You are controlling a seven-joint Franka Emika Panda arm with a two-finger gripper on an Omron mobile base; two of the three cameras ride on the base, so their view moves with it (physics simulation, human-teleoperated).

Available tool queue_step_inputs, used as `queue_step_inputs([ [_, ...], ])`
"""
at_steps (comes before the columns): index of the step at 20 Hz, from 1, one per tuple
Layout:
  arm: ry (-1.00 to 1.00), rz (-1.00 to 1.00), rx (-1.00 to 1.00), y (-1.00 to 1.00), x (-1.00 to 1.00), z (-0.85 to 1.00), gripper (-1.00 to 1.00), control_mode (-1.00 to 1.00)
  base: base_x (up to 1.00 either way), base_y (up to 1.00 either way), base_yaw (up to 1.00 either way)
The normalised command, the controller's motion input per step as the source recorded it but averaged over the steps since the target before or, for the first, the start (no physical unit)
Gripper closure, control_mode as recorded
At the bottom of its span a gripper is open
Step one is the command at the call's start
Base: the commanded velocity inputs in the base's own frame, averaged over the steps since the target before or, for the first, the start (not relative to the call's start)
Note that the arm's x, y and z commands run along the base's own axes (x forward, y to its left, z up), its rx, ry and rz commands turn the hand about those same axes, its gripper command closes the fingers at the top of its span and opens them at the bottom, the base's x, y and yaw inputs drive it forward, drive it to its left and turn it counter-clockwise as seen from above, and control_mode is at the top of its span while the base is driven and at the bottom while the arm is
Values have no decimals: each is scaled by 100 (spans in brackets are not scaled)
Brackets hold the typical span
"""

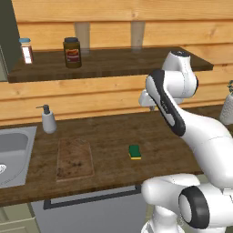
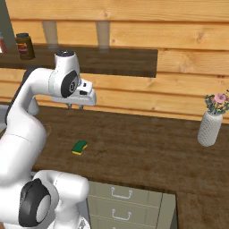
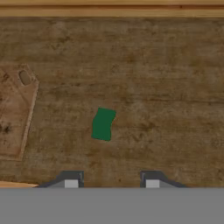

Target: Pick up the sponge from the counter and clean the cutting board by briefly scrubbing or pressing down on the cutting board. Once finished, release the sponge.

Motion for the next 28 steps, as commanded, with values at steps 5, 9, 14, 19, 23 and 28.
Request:
queue_step_inputs([
  [5, -3, 4, 0, 8, -61, 0, -100, -100, 0, 0, 0],
  [9, 3, 2, -1, 15, -65, -30, -100, -100, 0, 0, 0],
  [14, 20, 0, -7, 33, 3, -60, -100, -100, 0, 0, 0],
  [19, 16, 0, -9, 27, 30, -50, -100, -100, 0, 0, 0],
  [23, 2, 0, -1, 5, 44, -43, -100, -100, 0, 0, 0],
  [28, 0, 0, 0, 0, 59, -47, -100, -100, 0, 0, 0],
])
